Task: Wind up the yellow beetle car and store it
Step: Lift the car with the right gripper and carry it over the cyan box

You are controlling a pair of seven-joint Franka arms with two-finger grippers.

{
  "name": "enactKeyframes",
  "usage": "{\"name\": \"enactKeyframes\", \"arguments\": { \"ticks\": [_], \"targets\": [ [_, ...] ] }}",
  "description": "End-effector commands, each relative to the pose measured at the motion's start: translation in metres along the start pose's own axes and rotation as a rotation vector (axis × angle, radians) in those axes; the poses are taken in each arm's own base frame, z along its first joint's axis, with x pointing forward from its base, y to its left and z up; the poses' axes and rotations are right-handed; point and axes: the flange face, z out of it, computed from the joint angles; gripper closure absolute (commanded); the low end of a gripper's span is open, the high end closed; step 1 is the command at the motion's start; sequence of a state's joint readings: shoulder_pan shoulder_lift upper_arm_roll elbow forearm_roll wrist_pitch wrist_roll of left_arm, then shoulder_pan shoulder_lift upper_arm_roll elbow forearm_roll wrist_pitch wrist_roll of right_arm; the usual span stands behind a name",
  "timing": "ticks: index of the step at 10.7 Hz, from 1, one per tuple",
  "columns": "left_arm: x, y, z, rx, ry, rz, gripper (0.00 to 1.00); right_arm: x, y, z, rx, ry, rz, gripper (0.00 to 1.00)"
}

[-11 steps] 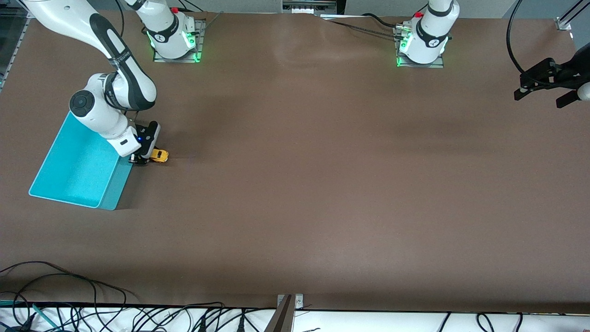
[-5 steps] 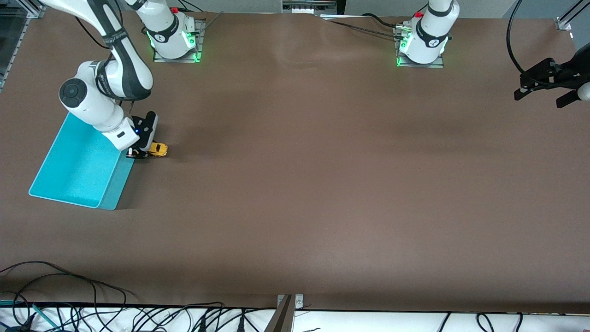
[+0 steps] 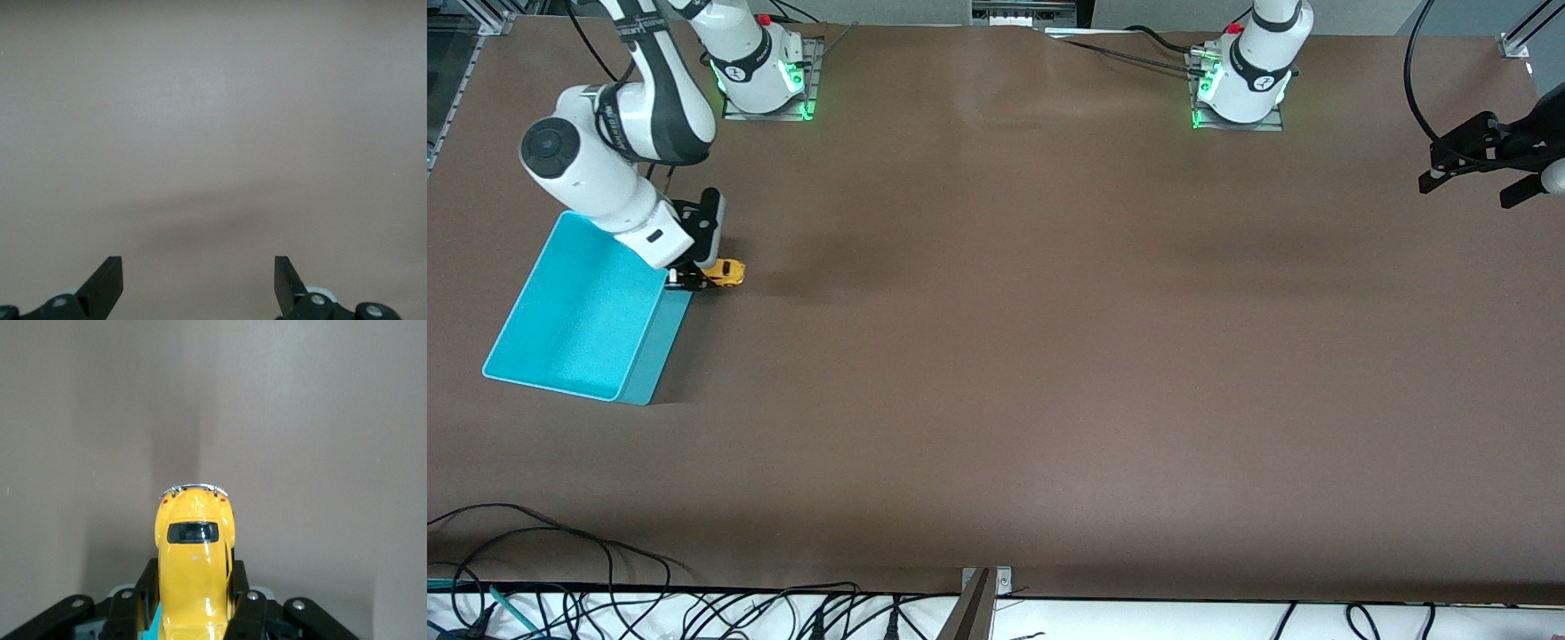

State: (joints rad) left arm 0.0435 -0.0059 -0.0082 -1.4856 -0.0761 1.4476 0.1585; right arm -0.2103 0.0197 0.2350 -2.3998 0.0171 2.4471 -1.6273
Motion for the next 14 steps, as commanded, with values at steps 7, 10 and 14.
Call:
{"name": "enactKeyframes", "arguments": {
  "ticks": [7,10,14],
  "targets": [
    [-0.002,0.000,-0.008,-0.012,0.004,-0.003,0.00,-0.144,-0.017,-0.016,0.102,0.047,-0.351,1.00],
    [-0.002,0.000,-0.008,-0.013,0.002,-0.003,0.00,-0.189,-0.030,0.008,0.104,0.035,-0.451,1.00],
    [-0.002,0.000,-0.008,-0.013,0.002,-0.003,0.00,-0.230,-0.041,0.046,0.056,0.040,-0.540,1.00]
  ]
}}
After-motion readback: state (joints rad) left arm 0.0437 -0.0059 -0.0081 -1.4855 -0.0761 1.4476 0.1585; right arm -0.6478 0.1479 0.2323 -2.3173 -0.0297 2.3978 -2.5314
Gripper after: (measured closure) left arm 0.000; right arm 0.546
